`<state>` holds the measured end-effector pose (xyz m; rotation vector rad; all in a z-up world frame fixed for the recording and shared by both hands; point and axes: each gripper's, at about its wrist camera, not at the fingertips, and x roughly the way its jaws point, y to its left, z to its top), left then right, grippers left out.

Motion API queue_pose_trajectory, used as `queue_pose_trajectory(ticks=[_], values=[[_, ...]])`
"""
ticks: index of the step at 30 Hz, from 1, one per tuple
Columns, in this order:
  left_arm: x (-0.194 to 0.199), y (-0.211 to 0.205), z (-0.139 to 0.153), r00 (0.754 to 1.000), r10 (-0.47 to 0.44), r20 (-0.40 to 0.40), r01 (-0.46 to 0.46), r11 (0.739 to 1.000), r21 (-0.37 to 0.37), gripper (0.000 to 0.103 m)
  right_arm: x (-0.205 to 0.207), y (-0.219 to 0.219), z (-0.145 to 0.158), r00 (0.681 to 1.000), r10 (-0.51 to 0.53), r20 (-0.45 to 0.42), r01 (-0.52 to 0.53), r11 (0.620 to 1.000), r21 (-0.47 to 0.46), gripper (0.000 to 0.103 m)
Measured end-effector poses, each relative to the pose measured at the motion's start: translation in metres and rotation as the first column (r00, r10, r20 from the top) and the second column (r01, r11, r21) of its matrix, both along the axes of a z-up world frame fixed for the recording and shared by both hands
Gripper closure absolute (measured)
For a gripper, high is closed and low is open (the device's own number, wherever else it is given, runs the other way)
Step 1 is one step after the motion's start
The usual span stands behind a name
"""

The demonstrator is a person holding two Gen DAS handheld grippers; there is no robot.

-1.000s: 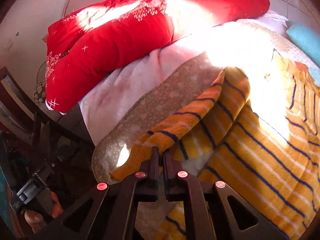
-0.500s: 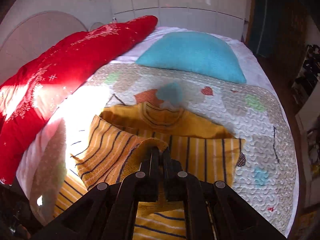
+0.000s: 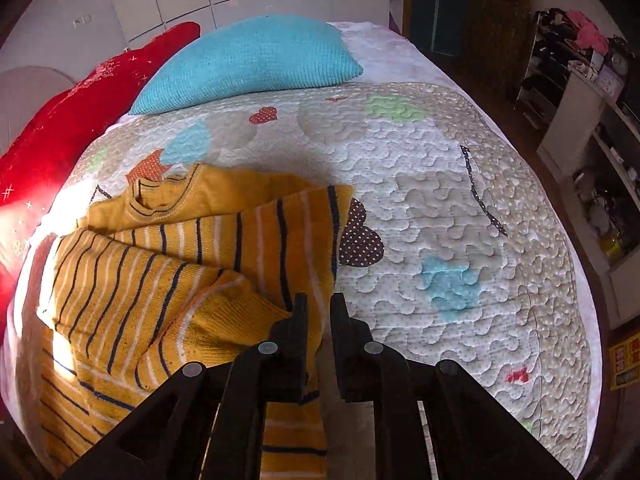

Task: Fold small clothes

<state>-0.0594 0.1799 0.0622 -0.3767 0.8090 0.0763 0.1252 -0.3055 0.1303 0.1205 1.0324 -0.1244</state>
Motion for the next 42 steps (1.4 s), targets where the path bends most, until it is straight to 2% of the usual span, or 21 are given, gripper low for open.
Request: queue_pose_trajectory(ticks=[3,5,7,8,10,11,12,14,18,20,21,22,23,25,26,27,29,32,36,40,42], values=[[0.003,-0.011,-0.009,0.999,-0.039,-0.025,0.039,0.999,-0.016,0.005,-0.018,0.002,0.001,0.999,0.046,0.011,-0.047,0.995,0.089,0.078],[0.003,-0.017,-0.012,0.998,-0.054,-0.04,0.054,0.998,-0.016,0.005,-0.022,0.007,-0.003,0.998,0.061,0.01,-0.062,0.991,0.117,0.078],[0.003,-0.022,-0.012,0.997,-0.065,-0.041,0.065,0.998,-0.016,0.005,-0.017,0.012,-0.011,0.999,0.049,0.002,-0.049,0.993,0.11,0.076],[0.002,-0.025,-0.01,0.997,-0.07,-0.038,0.069,0.998,-0.012,0.005,-0.012,0.012,-0.018,0.999,0.04,-0.003,-0.039,0.992,0.118,0.069],[0.0,-0.03,-0.005,0.997,-0.077,-0.03,0.077,0.997,0.004,0.005,-0.001,0.014,-0.032,0.999,0.031,-0.024,-0.027,0.988,0.152,0.069],[-0.001,-0.032,-0.003,0.996,-0.08,-0.027,0.08,0.997,0.016,0.005,0.006,0.017,-0.04,0.997,0.052,-0.053,-0.042,0.984,0.175,0.085],[-0.002,-0.033,-0.001,0.996,-0.083,-0.024,0.084,0.996,0.027,0.005,0.012,0.021,-0.045,0.994,0.078,-0.079,-0.063,0.981,0.183,0.096],[-0.004,-0.033,0.003,0.996,-0.09,-0.016,0.091,0.995,0.042,0.005,0.017,0.025,-0.042,0.994,0.082,-0.075,-0.07,0.986,0.149,0.097],[-0.004,-0.028,0.006,0.995,-0.095,0.006,0.095,0.994,0.058,0.005,0.026,0.011,-0.018,1.0,0.011,0.026,-0.014,0.995,0.104,0.102],[0.0,-0.025,0.003,0.996,-0.088,0.004,0.088,0.995,0.047,0.005,0.033,0.007,-0.016,0.998,-0.034,0.055,0.036,0.999,-0.029,0.101],[0.003,-0.024,0.0,0.996,-0.085,-0.006,0.085,0.996,0.036,0.005,0.036,0.005,-0.02,0.998,-0.05,0.035,0.052,0.996,-0.072,0.101],[0.005,-0.024,-0.003,0.996,-0.084,-0.015,0.085,0.996,0.021,0.005,0.036,0.002,-0.024,0.999,-0.049,0.006,0.05,0.997,-0.055,0.101],[0.006,-0.024,-0.006,0.996,-0.089,-0.017,0.089,0.996,0.007,0.005,0.031,-0.003,-0.026,0.999,-0.043,-0.006,0.043,0.999,0.002,0.101],[0.006,-0.026,-0.009,0.995,-0.098,-0.006,0.098,0.995,0.008,0.005,0.011,-0.008,-0.023,0.999,-0.034,-0.001,0.034,0.995,0.093,0.097],[0.006,-0.027,-0.011,0.993,-0.116,-0.006,0.116,0.993,0.012,0.005,-0.002,-0.009,-0.022,1.0,-0.025,0.005,0.024,0.991,0.132,0.089],[0.008,-0.029,-0.014,0.989,-0.149,-0.015,0.149,0.989,0.003,0.005,-0.018,-0.011,-0.021,1.0,-0.013,0.007,0.011,0.984,0.176,0.073],[0.011,-0.033,-0.02,0.978,-0.204,-0.049,0.204,0.979,-0.01,0.005,-0.052,-0.013,-0.02,1.0,0.011,0.011,-0.013,0.965,0.261,0.056],[0.012,-0.034,-0.03,0.962,-0.254,-0.101,0.246,0.966,-0.085,0.005,-0.105,-0.012,-0.028,0.999,0.049,-0.002,-0.045,0.932,0.36,0.054],[0.011,-0.034,-0.032,0.957,-0.277,-0.086,0.263,0.953,-0.15,0.005,-0.162,-0.006,-0.054,0.996,0.078,-0.039,-0.051,0.887,0.459,0.054],[0.007,-0.038,-0.032,0.936,-0.351,-0.037,0.326,0.899,-0.292,0.005,-0.202,0.016,-0.075,0.992,0.123,-0.011,-0.096,0.825,0.556,0.053],[0.004,-0.044,-0.035,0.928,-0.371,-0.027,0.344,0.884,-0.317,0.009,-0.213,0.031,-0.08,0.989,0.145,0.017,-0.126,0.785,0.606,0.052]])
